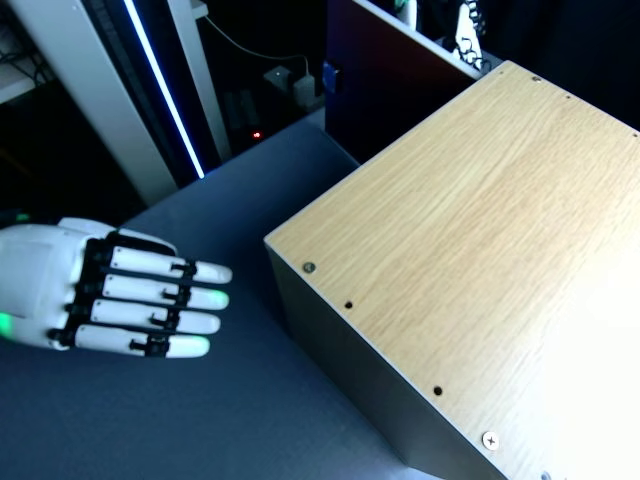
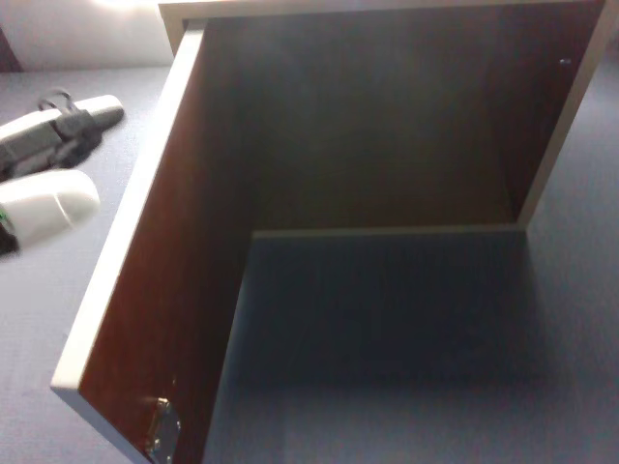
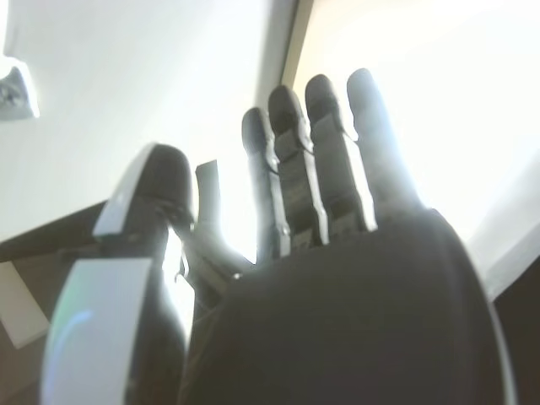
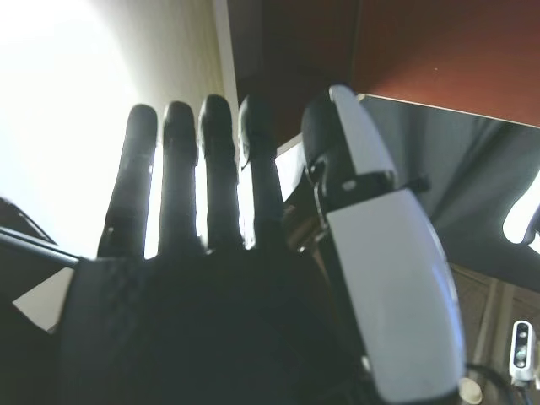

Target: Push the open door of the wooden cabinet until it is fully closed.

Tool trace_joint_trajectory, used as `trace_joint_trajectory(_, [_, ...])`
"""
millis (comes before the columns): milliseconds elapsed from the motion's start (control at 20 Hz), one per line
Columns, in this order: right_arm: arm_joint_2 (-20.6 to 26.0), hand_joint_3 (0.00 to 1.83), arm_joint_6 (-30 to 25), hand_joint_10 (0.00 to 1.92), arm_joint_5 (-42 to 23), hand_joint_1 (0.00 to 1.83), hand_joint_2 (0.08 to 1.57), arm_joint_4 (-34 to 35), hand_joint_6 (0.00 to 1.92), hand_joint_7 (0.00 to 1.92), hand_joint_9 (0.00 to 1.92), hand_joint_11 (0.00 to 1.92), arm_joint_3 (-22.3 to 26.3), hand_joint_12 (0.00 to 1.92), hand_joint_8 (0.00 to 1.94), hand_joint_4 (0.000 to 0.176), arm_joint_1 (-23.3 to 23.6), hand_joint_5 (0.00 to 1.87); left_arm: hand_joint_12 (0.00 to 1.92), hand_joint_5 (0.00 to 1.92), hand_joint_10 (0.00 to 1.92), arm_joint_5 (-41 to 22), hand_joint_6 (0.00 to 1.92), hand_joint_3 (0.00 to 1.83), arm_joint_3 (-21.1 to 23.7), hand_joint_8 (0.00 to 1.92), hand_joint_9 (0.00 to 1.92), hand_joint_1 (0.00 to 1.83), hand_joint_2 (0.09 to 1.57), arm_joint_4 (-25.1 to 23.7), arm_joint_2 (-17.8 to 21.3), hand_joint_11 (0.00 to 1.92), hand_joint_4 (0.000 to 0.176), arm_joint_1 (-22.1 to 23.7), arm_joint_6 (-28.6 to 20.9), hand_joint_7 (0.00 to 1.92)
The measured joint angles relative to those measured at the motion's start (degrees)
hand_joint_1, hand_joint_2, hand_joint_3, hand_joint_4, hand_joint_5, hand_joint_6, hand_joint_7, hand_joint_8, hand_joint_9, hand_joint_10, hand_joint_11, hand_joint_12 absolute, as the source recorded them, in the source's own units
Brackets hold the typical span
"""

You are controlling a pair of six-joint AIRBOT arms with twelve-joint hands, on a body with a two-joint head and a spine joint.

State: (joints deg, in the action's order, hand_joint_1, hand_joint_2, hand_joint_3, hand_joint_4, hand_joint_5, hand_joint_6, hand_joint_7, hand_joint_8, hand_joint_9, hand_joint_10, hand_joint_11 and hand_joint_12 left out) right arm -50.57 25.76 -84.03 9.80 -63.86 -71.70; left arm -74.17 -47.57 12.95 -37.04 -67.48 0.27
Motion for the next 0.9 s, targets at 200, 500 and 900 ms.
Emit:
trace_joint_trajectory(200, [-0.28,0.01,-0.04,0.01,0.07,0.41,1.37,-0.17,0.0,0.1,0.08,0.02,-0.42,0.14,0.0,0.0,0.0,0.12,0.0,0.08,0.0,0.66,0.0,0.0,-0.22,0.0,0.04,0.0,1.35,-0.81,0.0,0.04,0.0,0.0,0.0,0.04])
trace_joint_trajectory(500, [-0.35,0.0,-0.31,0.01,0.24,0.41,1.36,-0.13,0.01,0.12,0.1,0.04,-0.48,0.16,0.01,0.0,0.0,0.14,0.01,0.09,0.0,5.49,0.0,0.0,-0.28,0.0,0.11,0.0,1.34,-5.11,-0.02,0.08,0.0,2.64,0.02,0.1])
trace_joint_trajectory(900, [-0.35,0.0,-1.18,0.01,0.37,0.4,1.37,-0.15,0.01,0.14,0.12,0.06,-0.72,0.16,0.01,0.0,0.0,0.15,0.0,0.03,0.0,12.76,0.0,0.01,-1.29,0.0,0.02,0.0,1.39,-10.45,-1.46,0.02,0.0,6.03,0.0,0.03])
